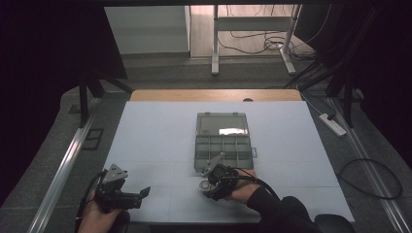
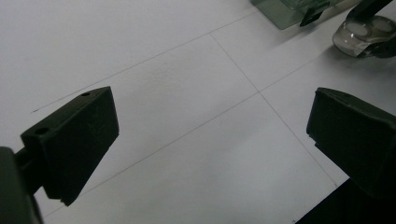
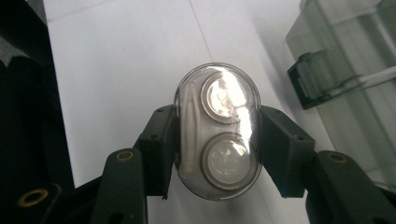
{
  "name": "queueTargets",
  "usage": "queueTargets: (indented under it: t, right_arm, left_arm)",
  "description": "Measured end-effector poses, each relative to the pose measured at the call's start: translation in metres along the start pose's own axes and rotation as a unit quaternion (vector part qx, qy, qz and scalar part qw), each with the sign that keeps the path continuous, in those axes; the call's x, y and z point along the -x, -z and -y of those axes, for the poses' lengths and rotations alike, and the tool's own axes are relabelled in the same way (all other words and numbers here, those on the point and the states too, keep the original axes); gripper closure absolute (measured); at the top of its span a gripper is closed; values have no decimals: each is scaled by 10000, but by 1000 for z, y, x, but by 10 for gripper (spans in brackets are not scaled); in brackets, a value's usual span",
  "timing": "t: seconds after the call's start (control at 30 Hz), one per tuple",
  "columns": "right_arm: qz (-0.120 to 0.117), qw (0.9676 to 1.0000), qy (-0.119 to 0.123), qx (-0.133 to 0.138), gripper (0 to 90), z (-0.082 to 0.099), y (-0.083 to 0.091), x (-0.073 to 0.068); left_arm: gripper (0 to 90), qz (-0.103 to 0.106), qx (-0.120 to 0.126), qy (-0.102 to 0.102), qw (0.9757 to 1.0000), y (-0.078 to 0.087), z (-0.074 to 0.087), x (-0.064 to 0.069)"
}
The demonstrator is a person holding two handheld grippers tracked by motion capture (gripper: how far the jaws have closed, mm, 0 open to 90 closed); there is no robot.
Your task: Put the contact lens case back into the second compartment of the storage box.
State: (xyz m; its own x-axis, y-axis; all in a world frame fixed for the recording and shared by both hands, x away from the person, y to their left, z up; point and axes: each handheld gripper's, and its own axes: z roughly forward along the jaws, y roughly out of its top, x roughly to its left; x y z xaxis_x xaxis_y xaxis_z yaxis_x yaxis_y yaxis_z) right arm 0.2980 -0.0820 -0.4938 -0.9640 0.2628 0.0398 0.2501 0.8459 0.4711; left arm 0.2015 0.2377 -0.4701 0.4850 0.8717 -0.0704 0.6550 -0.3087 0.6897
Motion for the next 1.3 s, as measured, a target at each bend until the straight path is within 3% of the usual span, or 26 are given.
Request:
queueTargets:
  t: [0.4,0.67,0.93,1.3]
  right_arm:
    - [67,9989,-291,368,490,-4,17,4]
    - [192,9968,-497,588,490,-6,26,15]
    - [495,9923,-912,675,490,-7,28,31]
    - [784,9850,-1308,811,490,-10,28,48]
  left_arm:
    - [23,-8,-4,2,10000,0,0,0]
    - [23,-11,-9,1,10000,0,0,0]
    - [24,-8,-9,6,10000,0,0,0]
    - [24,-3,-10,6,10000,0,0,0]
